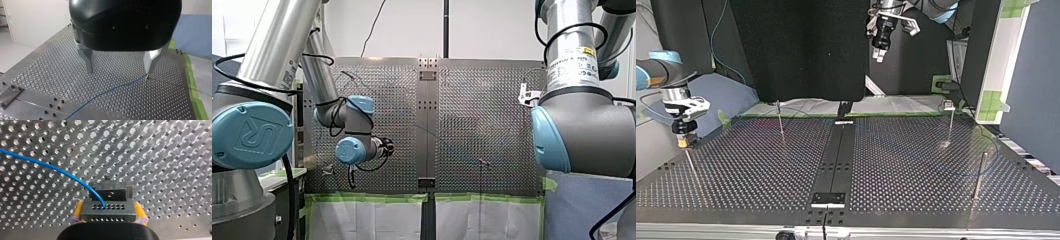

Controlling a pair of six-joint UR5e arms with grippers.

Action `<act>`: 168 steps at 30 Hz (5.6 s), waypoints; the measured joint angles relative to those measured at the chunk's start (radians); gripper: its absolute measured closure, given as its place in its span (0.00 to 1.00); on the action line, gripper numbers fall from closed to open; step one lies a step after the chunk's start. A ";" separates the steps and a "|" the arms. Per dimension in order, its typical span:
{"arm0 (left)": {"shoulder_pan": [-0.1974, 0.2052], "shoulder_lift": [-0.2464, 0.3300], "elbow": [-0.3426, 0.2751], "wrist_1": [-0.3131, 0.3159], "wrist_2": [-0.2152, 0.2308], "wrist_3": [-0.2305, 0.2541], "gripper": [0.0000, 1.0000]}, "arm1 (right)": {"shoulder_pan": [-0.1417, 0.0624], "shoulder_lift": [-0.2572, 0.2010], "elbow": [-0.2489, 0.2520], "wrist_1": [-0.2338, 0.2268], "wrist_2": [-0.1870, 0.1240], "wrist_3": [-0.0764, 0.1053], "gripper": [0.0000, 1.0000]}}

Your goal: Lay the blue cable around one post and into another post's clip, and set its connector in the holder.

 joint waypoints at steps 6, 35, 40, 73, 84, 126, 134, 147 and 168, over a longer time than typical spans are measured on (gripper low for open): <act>0.000 0.000 0.004 -0.006 0.000 0.000 0.00 | 0.000 0.001 -0.006 0.003 -0.018 -0.012 1.00; 0.001 0.001 0.005 -0.009 -0.001 0.000 0.00 | 0.010 0.014 -0.006 -0.010 -0.021 -0.055 1.00; 0.001 0.001 0.005 -0.009 0.000 0.000 0.00 | 0.011 0.016 -0.006 -0.017 -0.021 -0.048 1.00; 0.001 0.001 0.005 -0.011 0.002 0.001 0.00 | 0.012 0.023 -0.018 -0.045 -0.037 -0.011 1.00; 0.001 0.001 0.005 -0.011 0.000 0.001 0.00 | 0.021 0.023 -0.017 -0.049 -0.042 -0.030 0.48; 0.000 0.000 0.005 -0.017 0.000 0.003 0.00 | 0.022 0.027 -0.017 -0.050 0.010 -0.010 0.01; 0.000 0.000 0.005 -0.017 0.000 0.003 0.00 | 0.023 0.027 -0.017 -0.054 0.012 -0.011 0.01; 0.000 0.000 0.005 -0.019 -0.001 0.003 0.00 | 0.025 0.026 -0.017 -0.051 0.034 -0.008 0.01; 0.000 0.000 0.004 -0.022 -0.002 0.003 0.00 | 0.027 0.026 -0.017 -0.051 0.074 -0.008 0.01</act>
